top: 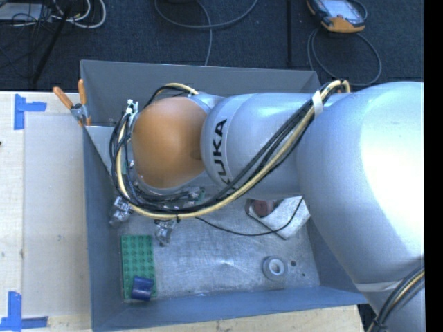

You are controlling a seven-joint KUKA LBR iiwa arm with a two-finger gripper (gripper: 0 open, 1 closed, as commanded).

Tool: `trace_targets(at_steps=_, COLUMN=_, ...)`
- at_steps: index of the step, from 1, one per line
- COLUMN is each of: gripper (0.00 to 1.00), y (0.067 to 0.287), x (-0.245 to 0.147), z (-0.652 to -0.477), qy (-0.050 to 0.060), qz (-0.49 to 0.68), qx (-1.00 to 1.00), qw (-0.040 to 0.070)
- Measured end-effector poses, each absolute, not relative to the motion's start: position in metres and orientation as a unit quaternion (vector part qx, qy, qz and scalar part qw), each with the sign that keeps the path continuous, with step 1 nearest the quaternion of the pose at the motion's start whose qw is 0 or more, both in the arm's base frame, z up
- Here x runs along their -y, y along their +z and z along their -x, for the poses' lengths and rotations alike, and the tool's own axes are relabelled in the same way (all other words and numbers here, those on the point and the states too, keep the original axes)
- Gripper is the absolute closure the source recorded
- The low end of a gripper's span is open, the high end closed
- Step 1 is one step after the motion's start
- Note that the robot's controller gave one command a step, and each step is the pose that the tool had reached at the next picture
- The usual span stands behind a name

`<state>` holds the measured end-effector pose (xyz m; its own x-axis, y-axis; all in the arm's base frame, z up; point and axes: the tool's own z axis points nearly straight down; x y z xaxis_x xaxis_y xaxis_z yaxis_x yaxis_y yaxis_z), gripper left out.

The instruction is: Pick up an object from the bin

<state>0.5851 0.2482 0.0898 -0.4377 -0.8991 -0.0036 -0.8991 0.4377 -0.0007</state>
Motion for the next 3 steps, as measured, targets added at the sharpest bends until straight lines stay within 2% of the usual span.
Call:
trace_targets(at_steps=1, gripper=0.0, y=0.071, x=-0.242, z=-0.551, qy=0.001, qz=0.66, qx=-0.751, qw=0.001)
trace_targets(at_steps=2, gripper=1.0, y=0.072, x=-0.24, z=-0.552, qy=0.0, qz=0.659, qx=-0.752, qw=0.0)
trace_targets(at_steps=3, gripper=1.0, y=0.253, x=-0.239, z=-0.514, qy=-0.001, qz=0.707, qx=-0.707, qw=0.004)
